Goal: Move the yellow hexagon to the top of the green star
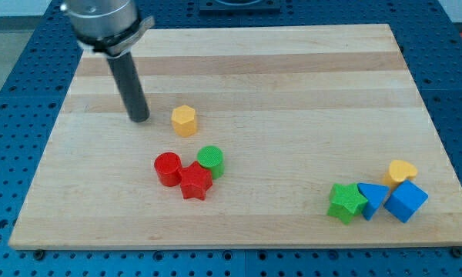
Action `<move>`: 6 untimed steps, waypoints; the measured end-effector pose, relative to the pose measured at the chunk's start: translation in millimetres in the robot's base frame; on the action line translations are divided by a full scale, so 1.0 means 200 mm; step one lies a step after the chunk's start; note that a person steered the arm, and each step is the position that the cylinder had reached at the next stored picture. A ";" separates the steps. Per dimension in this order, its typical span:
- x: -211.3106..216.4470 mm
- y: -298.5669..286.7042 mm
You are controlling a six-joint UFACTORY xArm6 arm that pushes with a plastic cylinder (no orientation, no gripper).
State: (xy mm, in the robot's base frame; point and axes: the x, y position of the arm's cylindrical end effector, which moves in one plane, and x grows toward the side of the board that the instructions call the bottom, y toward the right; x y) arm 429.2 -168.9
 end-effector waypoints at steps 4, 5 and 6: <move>-0.06 0.32; -0.11 0.40; -0.05 0.69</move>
State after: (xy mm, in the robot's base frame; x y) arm 419.4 -31.3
